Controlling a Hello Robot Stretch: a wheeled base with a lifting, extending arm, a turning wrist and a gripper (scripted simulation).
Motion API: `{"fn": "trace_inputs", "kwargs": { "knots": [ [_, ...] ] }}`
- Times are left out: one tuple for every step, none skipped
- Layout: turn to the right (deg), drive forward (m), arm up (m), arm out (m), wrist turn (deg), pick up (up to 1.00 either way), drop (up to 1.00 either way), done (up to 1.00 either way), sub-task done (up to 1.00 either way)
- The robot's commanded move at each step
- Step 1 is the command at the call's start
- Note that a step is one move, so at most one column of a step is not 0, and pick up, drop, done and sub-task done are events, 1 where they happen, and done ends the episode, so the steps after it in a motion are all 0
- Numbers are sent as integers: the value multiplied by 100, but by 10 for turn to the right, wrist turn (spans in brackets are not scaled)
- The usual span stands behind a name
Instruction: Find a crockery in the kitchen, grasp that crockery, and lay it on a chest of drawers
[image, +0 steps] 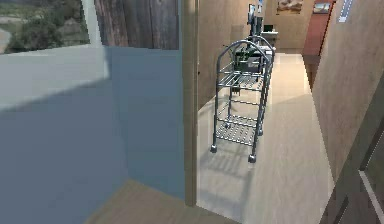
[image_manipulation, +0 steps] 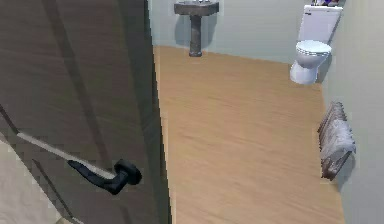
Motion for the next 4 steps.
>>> {"fn": "trace_inputs", "kwargs": {
  "knots": [
    [120,0,0,0,0,0,0,0,0],
    [0,15,0,0,0,0,0,0,0],
    [150,0,0,0,0,0,0,0,0],
    [30,0,0,0,0,0,0,0,0]
  ]
}}
